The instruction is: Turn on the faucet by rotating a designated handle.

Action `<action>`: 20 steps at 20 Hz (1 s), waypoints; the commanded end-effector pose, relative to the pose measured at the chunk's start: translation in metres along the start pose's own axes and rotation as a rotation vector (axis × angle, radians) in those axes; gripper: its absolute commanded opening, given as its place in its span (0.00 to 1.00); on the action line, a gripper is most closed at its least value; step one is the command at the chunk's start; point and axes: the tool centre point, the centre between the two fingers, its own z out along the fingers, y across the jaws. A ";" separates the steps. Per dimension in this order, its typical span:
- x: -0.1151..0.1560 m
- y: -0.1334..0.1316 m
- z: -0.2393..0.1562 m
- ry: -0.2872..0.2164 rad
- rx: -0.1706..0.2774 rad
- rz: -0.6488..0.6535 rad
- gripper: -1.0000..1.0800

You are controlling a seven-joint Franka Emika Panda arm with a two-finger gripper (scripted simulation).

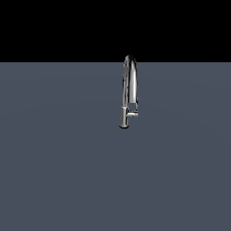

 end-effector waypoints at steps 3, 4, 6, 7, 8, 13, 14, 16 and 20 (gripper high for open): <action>0.001 0.000 0.000 -0.001 0.001 0.001 0.00; 0.001 0.000 0.000 -0.003 0.002 0.003 0.00; 0.004 0.000 0.000 -0.008 0.007 0.007 0.00; 0.005 0.000 0.001 -0.011 0.010 0.010 0.00; 0.007 0.000 0.001 -0.015 0.014 0.014 0.00; 0.020 0.000 0.003 -0.044 0.040 0.041 0.00; 0.024 0.000 0.003 -0.052 0.047 0.049 0.00; 0.032 0.000 0.004 -0.069 0.063 0.065 0.00; 0.052 0.001 0.008 -0.112 0.103 0.106 0.00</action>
